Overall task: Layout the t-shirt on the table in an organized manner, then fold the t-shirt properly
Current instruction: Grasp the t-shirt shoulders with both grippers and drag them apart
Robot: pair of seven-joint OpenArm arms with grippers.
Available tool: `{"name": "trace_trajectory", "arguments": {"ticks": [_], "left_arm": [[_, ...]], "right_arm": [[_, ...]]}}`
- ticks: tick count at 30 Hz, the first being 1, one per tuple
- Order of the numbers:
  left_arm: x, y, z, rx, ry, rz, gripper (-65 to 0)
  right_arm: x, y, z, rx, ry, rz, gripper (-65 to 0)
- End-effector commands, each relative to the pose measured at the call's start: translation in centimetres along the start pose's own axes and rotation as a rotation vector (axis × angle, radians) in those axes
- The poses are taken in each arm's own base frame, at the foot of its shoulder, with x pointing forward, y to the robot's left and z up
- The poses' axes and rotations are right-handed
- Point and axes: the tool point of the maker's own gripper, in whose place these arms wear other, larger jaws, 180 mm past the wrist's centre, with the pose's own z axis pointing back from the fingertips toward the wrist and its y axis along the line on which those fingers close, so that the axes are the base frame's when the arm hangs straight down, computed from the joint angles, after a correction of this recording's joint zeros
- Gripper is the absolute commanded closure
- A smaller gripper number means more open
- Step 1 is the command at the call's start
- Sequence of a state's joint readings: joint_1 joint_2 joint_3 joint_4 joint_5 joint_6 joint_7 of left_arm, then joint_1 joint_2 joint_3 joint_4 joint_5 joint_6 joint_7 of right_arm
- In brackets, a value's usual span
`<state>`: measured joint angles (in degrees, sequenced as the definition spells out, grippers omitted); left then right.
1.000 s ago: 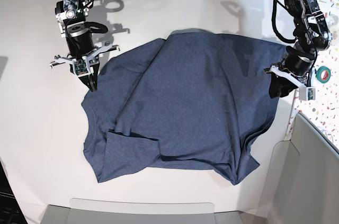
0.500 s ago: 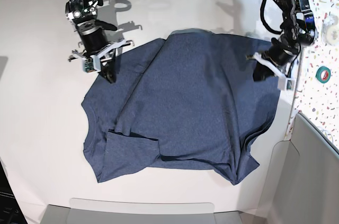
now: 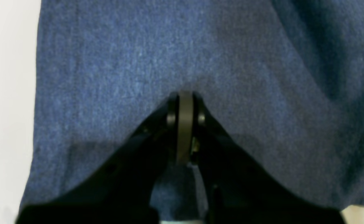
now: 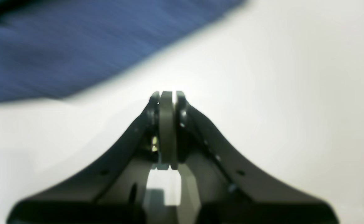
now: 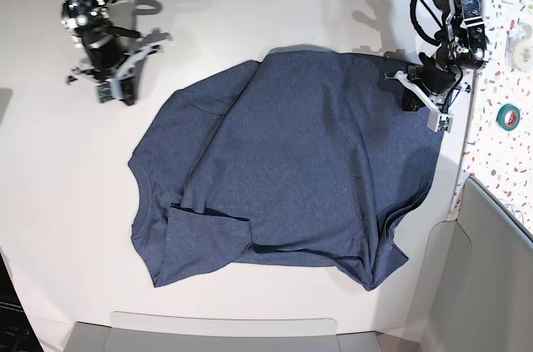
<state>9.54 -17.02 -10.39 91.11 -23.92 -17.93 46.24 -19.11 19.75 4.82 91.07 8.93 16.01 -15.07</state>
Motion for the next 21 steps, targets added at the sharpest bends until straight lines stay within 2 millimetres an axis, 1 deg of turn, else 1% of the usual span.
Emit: {"name": "trace_trajectory", "arguments": {"ticks": [1,3,4,5,7,8,9,11,13,14,15,18,20,21], "left_arm": [[-0.5,0.7,0.3,0.024,0.028,-0.016,-0.4],[-0.6,0.7,0.3,0.024,0.029,-0.016,-0.4],[-0.6,0.7,0.3,0.024,0.029,-0.016,-0.4],[-0.6,0.7,0.3,0.024,0.029,-0.016,-0.4],[-0.6,0.5,0.3,0.021,0.03,-0.014,-0.4],[-0.7,0.3,0.2,0.016,0.03,-0.014,-0.4],[-0.7,0.2,0.2,0.013,0.031,-0.014,-0.4],[-0.8,-0.1,0.1,0.008,0.031,-0.008,-0.4],[-1.0,-0.6,-0.1,-0.001,0.029,0.008,-0.4],[-1.0,-0.7,-0.1,-0.002,0.029,0.009,-0.4],[-1.0,-0.8,-0.1,-0.004,0.03,0.007,-0.4],[-1.0,-0.6,-0.1,-0.001,0.032,0.01,-0.4],[-1.0,-0.5,-0.1,0.001,0.031,0.009,-0.3],[-1.0,-0.5,-0.1,0.001,0.033,0.009,-0.3]], "right_arm": [[0.9,-1.8,0.4,-0.031,-0.023,0.026,-0.2],[0.8,-3.9,1.0,-0.07,-0.018,0.045,-0.2],[0.9,-4.5,1.5,-0.083,-0.026,0.041,-0.2],[1.6,-4.9,1.9,-0.087,-0.046,0.027,-0.2],[3.8,-4.5,2.8,-0.067,-0.117,-0.029,-0.2],[5.2,-3.9,3.2,-0.048,-0.159,-0.054,-0.2],[6.4,-3.0,3.4,-0.023,-0.196,-0.073,-0.2],[8.2,-1.1,3.6,0.024,-0.244,-0.087,-0.2],[9.8,1.6,2.8,0.083,-0.285,-0.111,-0.2],[10.1,2.9,2.4,0.112,-0.292,-0.128,-0.2],[10.2,3.9,1.9,0.131,-0.293,-0.143,-0.2],[9.2,7.1,0.0,0.189,-0.262,-0.213,-0.2],[7.6,9.0,-1.6,0.217,-0.211,-0.265,-0.2],[6.8,9.7,-2.2,0.226,-0.191,-0.281,-0.2]]}}
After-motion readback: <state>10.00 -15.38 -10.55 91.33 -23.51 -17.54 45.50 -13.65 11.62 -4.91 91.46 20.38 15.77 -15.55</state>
